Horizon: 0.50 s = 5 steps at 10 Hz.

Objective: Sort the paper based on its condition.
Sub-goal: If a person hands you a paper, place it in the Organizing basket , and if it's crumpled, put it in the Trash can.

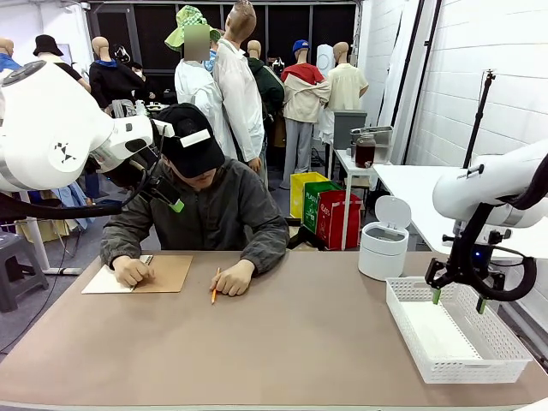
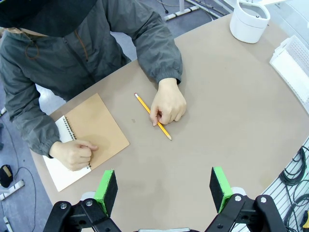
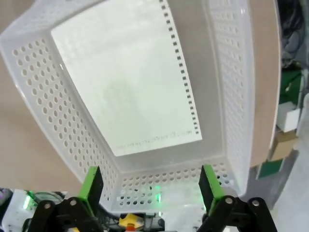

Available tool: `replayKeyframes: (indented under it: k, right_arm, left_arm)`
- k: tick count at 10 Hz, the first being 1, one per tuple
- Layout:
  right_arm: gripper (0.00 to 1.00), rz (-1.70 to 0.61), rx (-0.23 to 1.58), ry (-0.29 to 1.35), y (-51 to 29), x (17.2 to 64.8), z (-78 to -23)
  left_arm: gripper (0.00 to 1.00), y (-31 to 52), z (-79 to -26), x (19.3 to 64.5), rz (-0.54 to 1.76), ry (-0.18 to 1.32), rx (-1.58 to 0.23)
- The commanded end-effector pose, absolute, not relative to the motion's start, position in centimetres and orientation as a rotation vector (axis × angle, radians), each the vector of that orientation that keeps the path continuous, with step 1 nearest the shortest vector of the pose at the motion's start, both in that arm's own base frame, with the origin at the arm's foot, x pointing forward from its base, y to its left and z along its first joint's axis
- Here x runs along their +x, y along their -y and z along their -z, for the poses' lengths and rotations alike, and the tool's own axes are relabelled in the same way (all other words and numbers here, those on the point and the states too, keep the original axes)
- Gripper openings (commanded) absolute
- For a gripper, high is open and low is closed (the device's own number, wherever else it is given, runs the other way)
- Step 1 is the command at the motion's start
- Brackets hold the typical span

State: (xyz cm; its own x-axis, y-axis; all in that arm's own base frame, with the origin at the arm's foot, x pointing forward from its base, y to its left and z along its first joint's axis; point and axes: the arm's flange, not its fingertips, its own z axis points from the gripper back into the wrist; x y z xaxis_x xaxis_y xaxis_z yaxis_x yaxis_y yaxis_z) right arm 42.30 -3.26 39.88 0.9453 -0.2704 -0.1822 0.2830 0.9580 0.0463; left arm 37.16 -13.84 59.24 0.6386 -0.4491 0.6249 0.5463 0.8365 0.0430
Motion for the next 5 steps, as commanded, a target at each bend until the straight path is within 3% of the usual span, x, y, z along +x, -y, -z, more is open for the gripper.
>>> replayKeyframes:
  k: [1, 5]
  right_arm:
    - [1.0, 0.31, 0.018, -0.176, 2.91, 41.96, -41.72]
    - [1.0, 0.293, 0.052, -0.167, 2.92, 42.02, -41.8]
  left_arm:
    - [1.0, 13.73, -59.37, 37.21, 0.569, 0.671, -0.158]
    - [1.0, 13.73, -59.37, 37.21, 0.569, 0.671, -0.158]
